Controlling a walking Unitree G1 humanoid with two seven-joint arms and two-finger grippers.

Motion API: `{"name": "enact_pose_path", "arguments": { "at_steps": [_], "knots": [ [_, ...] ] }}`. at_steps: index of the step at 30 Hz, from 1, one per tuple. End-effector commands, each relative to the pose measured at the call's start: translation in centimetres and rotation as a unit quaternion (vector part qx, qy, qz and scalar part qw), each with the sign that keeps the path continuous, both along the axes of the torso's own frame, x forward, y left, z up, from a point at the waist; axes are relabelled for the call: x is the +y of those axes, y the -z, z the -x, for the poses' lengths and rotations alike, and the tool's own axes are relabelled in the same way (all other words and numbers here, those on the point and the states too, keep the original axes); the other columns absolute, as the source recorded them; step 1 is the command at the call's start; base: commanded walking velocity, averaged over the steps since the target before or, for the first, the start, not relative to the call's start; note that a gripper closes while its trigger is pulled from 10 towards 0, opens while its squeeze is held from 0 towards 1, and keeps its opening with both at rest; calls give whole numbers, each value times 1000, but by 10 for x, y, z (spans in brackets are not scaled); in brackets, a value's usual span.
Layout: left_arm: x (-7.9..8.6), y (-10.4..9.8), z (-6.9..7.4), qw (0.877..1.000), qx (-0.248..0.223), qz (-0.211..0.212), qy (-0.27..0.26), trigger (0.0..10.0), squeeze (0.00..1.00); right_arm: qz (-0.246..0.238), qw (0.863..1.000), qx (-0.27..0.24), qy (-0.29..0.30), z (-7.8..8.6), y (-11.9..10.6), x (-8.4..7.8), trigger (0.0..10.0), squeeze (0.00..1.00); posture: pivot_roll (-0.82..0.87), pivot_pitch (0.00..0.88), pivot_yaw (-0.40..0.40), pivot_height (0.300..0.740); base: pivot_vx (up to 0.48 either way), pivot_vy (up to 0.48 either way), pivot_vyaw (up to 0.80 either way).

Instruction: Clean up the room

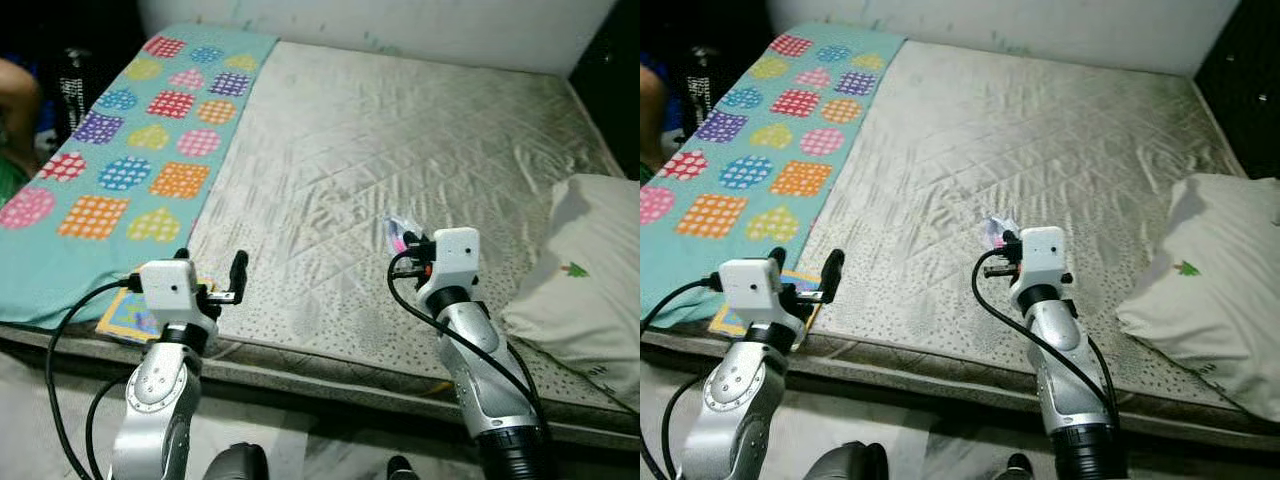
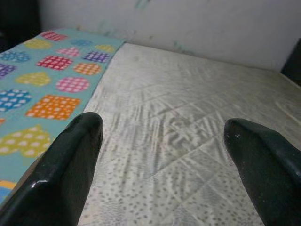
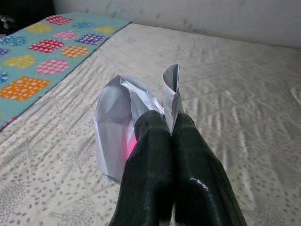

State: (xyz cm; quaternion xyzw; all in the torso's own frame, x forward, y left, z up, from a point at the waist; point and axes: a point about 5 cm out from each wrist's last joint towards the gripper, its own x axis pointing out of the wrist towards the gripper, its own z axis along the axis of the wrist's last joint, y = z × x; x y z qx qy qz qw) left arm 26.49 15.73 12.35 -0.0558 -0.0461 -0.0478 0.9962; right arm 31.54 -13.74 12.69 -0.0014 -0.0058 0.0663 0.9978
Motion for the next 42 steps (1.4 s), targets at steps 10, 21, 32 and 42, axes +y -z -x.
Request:
{"name": "enact_pose_path", "arguments": {
  "at_steps": [10, 21, 32, 42],
  "knots": [
    [1, 2, 3, 1000, -3, -1, 9, 10000, 0, 4, 1000, 2, -4, 1, 3, 0, 10000, 0, 48, 160, -26, 740, 0, 96, 0],
    [1, 3, 3, 1000, -1, 7, 10, 10000, 0, 3, 1000, 3, -5, 0, 4, 0, 10000, 0, 47, 155, -28, 740, 0, 98, 0],
    [1, 4, 3, 1000, 4, 11, 7, 10000, 0, 4, 1000, 6, -6, 0, 5, -1, 10000, 0, 47, 161, -29, 740, 0, 477, -294],
    [2, 4, 3, 1000, 3, 12, 5, 10000, 0, 7, 1000, 6, -6, 1, 6, -1, 10000, 0, 46, 162, -28, 740, 0, 480, -99]
  ]
}}
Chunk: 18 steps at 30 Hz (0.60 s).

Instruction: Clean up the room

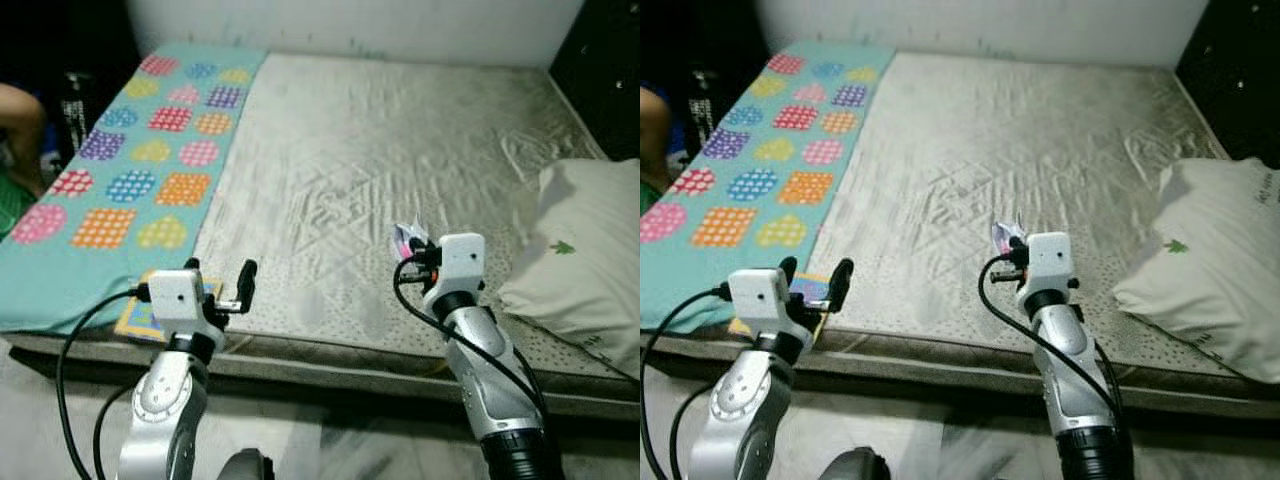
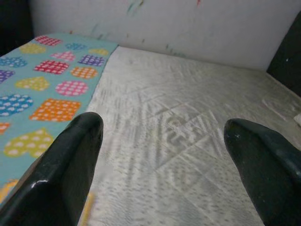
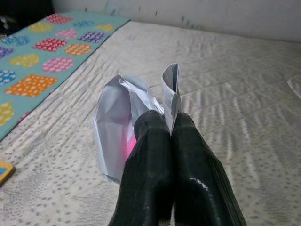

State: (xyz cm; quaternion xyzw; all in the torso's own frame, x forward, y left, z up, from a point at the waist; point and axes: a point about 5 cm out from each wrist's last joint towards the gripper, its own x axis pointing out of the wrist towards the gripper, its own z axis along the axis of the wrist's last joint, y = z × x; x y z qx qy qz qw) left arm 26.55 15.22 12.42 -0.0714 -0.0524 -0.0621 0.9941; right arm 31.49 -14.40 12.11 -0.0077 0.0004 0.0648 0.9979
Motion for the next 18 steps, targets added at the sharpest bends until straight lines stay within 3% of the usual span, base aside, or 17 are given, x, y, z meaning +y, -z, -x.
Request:
{"name": "enact_pose_path", "arguments": {
  "at_steps": [1, 10, 18],
  "knots": [
    [7, 3, 4, 1000, 4, 1, -9, 10000, 0, 1, 1000, 1, -8, 1, 1, 5, 10000, 0, 44, 164, -28, 740, 0, 0, 0],
    [4, 0, 6, 1000, -9, 6, 10, 10000, 0, 2, 1000, 2, -9, 1, 2, 5, 10000, 0, 44, 165, -29, 740, 0, 0, 0],
    [4, -2, 8, 1000, -15, 12, 21, 10000, 0, 1, 1000, 4, -11, 1, 3, 6, 10000, 0, 47, 171, -28, 740, 316, 0, -401]
  ]
}}
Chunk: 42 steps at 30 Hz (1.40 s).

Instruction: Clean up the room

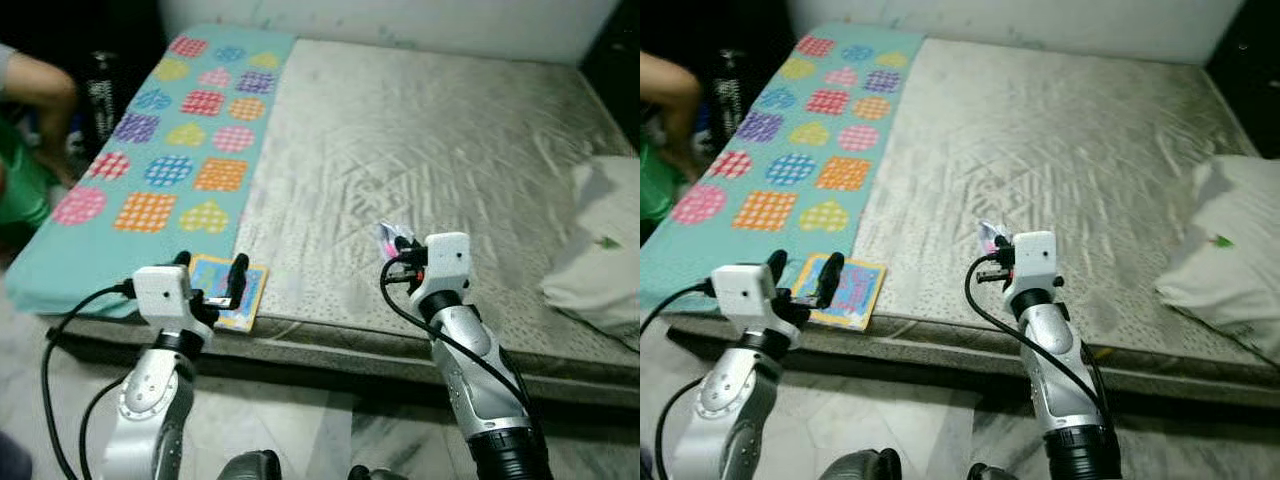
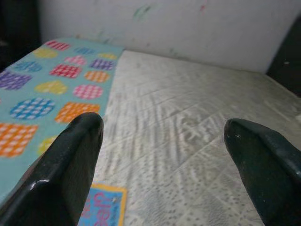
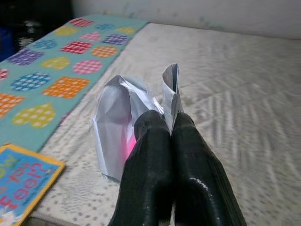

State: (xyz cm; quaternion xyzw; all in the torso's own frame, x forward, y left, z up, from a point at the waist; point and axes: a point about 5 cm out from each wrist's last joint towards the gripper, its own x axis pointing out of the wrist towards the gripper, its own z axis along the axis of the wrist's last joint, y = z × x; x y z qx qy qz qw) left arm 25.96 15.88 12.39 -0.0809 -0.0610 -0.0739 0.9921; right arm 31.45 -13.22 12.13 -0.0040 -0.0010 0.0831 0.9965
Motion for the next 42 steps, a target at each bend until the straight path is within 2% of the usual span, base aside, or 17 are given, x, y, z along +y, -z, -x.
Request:
{"name": "enact_pose_path", "arguments": {
  "at_steps": [1, 16, 19, 23, 30, 34, 42],
  "knots": [
    [-3, -2, 2, 1000, -6, 3, 9, 10000, 0, 5, 1000, 5, 7, 1, 3, -5, 10000, 0, 47, 171, -28, 740, 345, 0, 0],
    [-3, -1, 1, 1000, -1, 1, 11, 10000, 0, 7, 1000, 5, 9, 1, 3, -7, 10000, 0, 45, 171, -28, 740, 441, 0, 0],
    [-1, 2, 0, 1000, 6, -3, -2, 10000, 0, 7, 1000, 3, 13, 2, 4, -9, 10000, 0, 47, 166, -25, 740, 0, 0, 0],
    [6, 6, 1, 999, 19, -27, -36, 10000, 0, 4, 1000, 1, 23, 4, 4, -14, 10000, 0, 46, 153, -22, 740, 0, 0, 0],
    [17, 11, 13, 998, 27, -26, -47, 10000, 0, -4, 999, 7, 43, 12, 7, -27, 10000, 0, 44, 128, -27, 740, 0, 82, 0],
    [17, 12, 14, 998, 31, -27, -49, 10000, 0, 3, 999, 14, 38, 17, 11, -27, 10000, 0, 44, 128, -33, 740, 0, 424, 0],
    [13, 13, 11, 998, 29, -19, -43, 10000, 0, 3, 999, 13, 34, 15, 9, -24, 10000, 0, 30, 107, -42, 740, 0, 480, 0]
  ]
}}
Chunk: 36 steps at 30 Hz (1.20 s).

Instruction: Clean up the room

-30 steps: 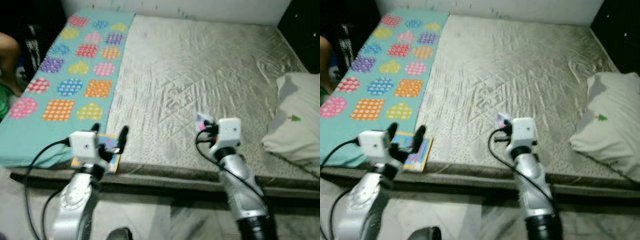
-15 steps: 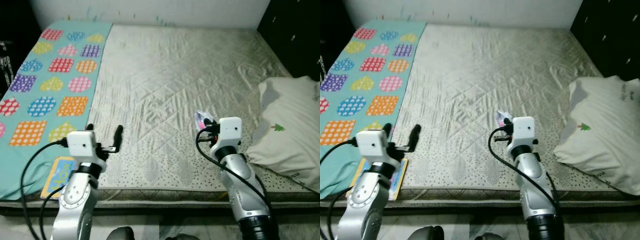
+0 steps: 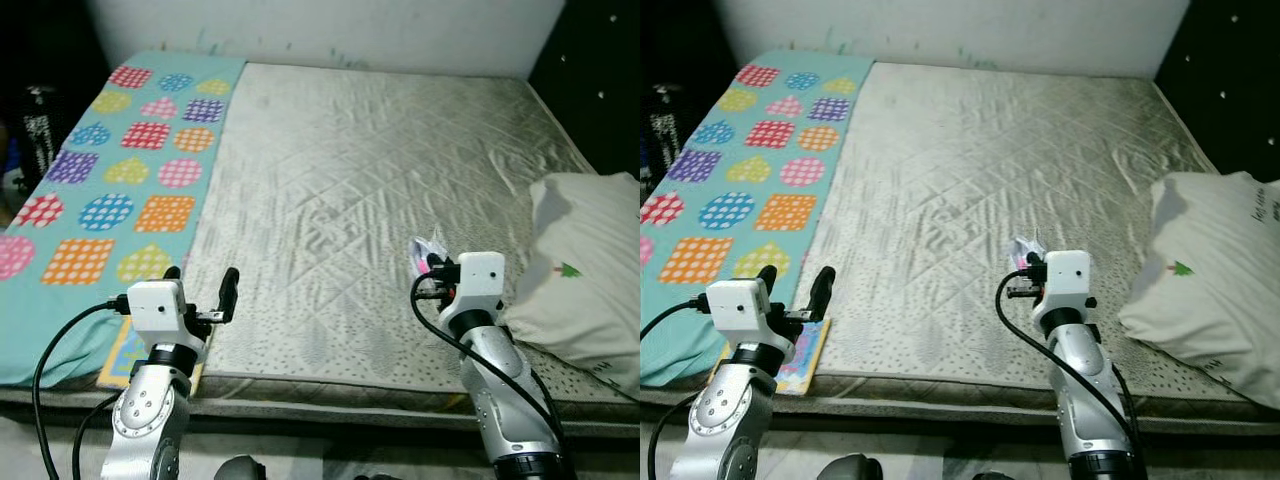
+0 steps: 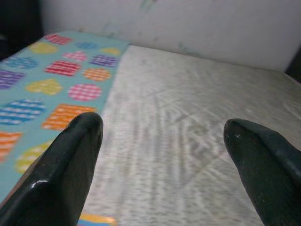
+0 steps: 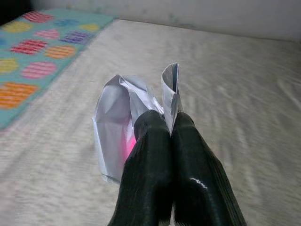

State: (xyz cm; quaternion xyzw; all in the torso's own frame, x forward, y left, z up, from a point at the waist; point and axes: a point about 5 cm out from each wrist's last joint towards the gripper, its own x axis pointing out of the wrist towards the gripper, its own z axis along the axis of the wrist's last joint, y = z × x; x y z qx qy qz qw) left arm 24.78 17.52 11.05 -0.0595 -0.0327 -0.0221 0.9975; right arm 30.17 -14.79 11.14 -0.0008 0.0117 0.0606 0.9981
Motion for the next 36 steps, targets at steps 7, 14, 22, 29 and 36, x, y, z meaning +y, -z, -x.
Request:
{"name": "enact_pose_path", "arguments": {
  "at_steps": [7, 14, 22, 29, 36],
  "knots": [
    [-6, -2, -5, 1000, -8, 4, 11, 10000, 0, 12, 1000, -2, 9, -1, -2, -9, 10000, 0, 23, 107, -42, 740, 0, 480, 0],
    [-6, -2, -7, 1000, -9, 4, 13, 10000, 0, 15, 1000, -2, 7, -2, -2, -9, 10000, 0, 25, 103, -41, 740, 0, 480, 0],
    [-6, -4, -7, 1000, -13, 5, 14, 10000, 0, 18, 1000, -3, -5, -3, -1, -5, 10000, 0, 26, 99, -41, 740, 0, 480, 0],
    [-7, -4, -7, 1000, -14, 5, 15, 10000, 0, 27, 1000, 3, -14, -3, 3, -5, 10000, 0, 24, 97, -43, 740, 0, 480, 0],
    [-8, -4, -8, 1000, -16, 6, 16, 10000, 0, 32, 999, 2, -22, -4, 3, -4, 10000, 0, 23, 97, -43, 740, 0, 480, 0]
  ]
}}
